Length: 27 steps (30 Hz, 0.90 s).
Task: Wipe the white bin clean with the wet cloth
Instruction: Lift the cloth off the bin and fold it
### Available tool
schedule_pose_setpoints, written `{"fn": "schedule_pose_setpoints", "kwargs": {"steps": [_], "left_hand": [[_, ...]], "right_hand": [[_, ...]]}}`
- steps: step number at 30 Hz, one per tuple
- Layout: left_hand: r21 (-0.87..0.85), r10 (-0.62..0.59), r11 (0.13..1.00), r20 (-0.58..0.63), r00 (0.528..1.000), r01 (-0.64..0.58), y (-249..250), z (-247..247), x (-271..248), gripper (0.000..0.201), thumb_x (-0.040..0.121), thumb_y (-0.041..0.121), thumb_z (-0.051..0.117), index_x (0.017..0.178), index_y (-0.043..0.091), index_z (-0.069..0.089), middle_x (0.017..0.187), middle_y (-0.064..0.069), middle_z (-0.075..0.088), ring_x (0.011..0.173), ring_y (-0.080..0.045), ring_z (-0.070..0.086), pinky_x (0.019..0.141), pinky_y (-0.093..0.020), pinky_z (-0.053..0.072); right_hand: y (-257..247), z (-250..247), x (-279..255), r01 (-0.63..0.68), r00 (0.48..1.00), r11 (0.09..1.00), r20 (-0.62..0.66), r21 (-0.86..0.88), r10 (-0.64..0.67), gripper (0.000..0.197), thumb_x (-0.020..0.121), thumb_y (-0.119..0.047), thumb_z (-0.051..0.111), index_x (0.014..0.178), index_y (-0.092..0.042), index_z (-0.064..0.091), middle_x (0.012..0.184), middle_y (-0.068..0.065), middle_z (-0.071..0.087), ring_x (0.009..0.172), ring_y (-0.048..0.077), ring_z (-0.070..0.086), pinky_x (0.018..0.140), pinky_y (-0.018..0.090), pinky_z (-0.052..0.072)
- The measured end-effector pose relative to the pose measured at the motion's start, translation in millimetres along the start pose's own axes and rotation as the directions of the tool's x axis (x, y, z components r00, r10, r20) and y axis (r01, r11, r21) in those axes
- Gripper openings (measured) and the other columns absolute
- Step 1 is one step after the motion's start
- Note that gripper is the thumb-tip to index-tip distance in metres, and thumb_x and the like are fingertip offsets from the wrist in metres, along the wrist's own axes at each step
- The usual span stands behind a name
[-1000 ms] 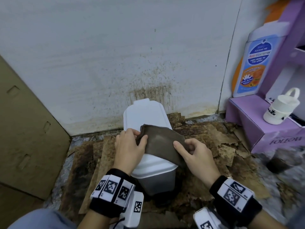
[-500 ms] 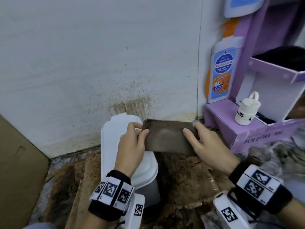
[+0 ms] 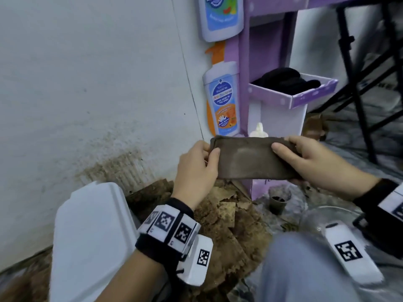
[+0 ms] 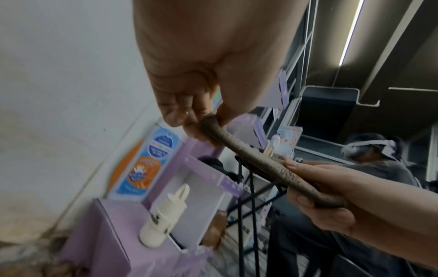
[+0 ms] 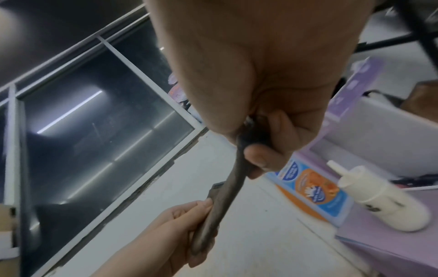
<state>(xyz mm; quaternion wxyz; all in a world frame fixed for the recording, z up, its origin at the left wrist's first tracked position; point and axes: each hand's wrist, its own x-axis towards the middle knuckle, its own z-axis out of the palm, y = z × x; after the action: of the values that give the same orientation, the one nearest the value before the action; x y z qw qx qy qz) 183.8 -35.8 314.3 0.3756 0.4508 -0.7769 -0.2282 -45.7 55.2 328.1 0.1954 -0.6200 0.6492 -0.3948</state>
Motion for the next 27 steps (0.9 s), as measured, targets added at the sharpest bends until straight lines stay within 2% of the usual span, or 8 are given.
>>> {"fn": "schedule_pose_setpoints", "kwargs": {"steps": [5, 9, 11, 14, 18, 21, 24, 27], "left_hand": [[-0.036, 0.041, 0.999, 0.156, 0.987, -0.036, 24, 69, 13, 0.02, 0.105, 0.033, 0.055, 0.091, 0.018, 0.059, 0.07, 0.009, 0.062, 0.073, -0.013, 0.061, 0.061, -0.029, 0.039], [-0.077, 0.094, 0.994, 0.324, 0.941, -0.073, 28, 134, 15, 0.021, 0.105, 0.03, 0.056, 0.085, 0.022, 0.054, 0.07, 0.008, 0.06, 0.07, -0.011, 0.06, 0.062, -0.03, 0.041], [-0.075, 0.101, 0.994, 0.439, 0.893, -0.075, 27, 169, 14, 0.018, 0.105, 0.03, 0.056, 0.091, 0.019, 0.054, 0.072, 0.007, 0.057, 0.075, -0.018, 0.059, 0.067, -0.033, 0.041], [-0.059, 0.069, 0.997, 0.606, 0.792, -0.042, 24, 222, 4, 0.023, 0.106, 0.033, 0.054, 0.113, 0.012, 0.058, 0.094, 0.003, 0.063, 0.096, -0.018, 0.062, 0.08, -0.03, 0.046], [-0.025, 0.051, 0.998, 0.752, 0.657, -0.049, 9, 285, -19, 0.029, 0.106, 0.034, 0.053, 0.119, 0.008, 0.057, 0.112, -0.009, 0.071, 0.104, -0.025, 0.066, 0.077, -0.031, 0.045], [0.006, 0.029, 0.998, 0.805, 0.593, -0.056, -9, 320, -42, 0.021, 0.106, 0.031, 0.054, 0.109, 0.01, 0.057, 0.105, -0.012, 0.071, 0.094, -0.026, 0.063, 0.077, -0.033, 0.043], [0.042, -0.006, 0.998, 0.838, 0.545, -0.054, -31, 347, -67, 0.016, 0.106, 0.026, 0.054, 0.098, 0.013, 0.052, 0.095, -0.018, 0.07, 0.086, -0.031, 0.062, 0.075, -0.037, 0.042], [0.089, -0.059, 0.995, 0.854, 0.516, -0.033, -54, 368, -88, 0.02, 0.106, 0.027, 0.053, 0.105, 0.007, 0.056, 0.097, -0.018, 0.07, 0.085, -0.031, 0.062, 0.08, -0.04, 0.046]], "right_hand": [[63, -27, -28, -0.136, 0.987, 0.989, -0.075, 0.062, 0.14, 0.038, 0.099, -0.045, 0.05, 0.092, -0.009, 0.058, 0.063, 0.013, 0.058, 0.05, 0.026, 0.061, 0.049, 0.044, 0.049], [117, -36, -67, -0.27, 0.947, 0.96, -0.162, 0.071, 0.278, 0.033, 0.099, -0.042, 0.052, 0.087, -0.011, 0.056, 0.061, 0.009, 0.057, 0.049, 0.021, 0.062, 0.048, 0.038, 0.048], [145, -35, -89, -0.348, 0.914, 0.93, -0.18, 0.116, 0.364, 0.033, 0.1, -0.04, 0.053, 0.089, -0.009, 0.056, 0.068, 0.013, 0.058, 0.055, 0.021, 0.063, 0.053, 0.041, 0.054], [185, -25, -128, -0.466, 0.847, 0.883, -0.258, 0.058, 0.465, 0.028, 0.1, -0.041, 0.052, 0.084, -0.018, 0.054, 0.065, 0.003, 0.058, 0.06, 0.009, 0.059, 0.057, 0.022, 0.045], [238, 5, -173, -0.596, 0.745, 0.786, -0.254, 0.162, 0.617, 0.027, 0.101, -0.043, 0.05, 0.085, -0.021, 0.053, 0.078, 0.005, 0.063, 0.07, 0.02, 0.063, 0.065, 0.042, 0.052], [269, 30, -201, -0.669, 0.687, 0.725, -0.234, 0.165, 0.687, 0.028, 0.102, -0.04, 0.05, 0.088, -0.016, 0.052, 0.066, 0.008, 0.065, 0.059, 0.017, 0.063, 0.063, 0.039, 0.052], [291, 52, -220, -0.718, 0.66, 0.684, -0.186, 0.131, 0.728, 0.025, 0.105, -0.036, 0.047, 0.095, -0.013, 0.049, 0.046, 0.006, 0.063, 0.048, 0.006, 0.061, 0.055, 0.017, 0.044], [309, 70, -232, -0.752, 0.632, 0.65, -0.159, 0.109, 0.758, 0.022, 0.105, -0.034, 0.046, 0.093, -0.016, 0.045, 0.041, 0.004, 0.06, 0.048, 0.011, 0.063, 0.053, 0.016, 0.043]]}}
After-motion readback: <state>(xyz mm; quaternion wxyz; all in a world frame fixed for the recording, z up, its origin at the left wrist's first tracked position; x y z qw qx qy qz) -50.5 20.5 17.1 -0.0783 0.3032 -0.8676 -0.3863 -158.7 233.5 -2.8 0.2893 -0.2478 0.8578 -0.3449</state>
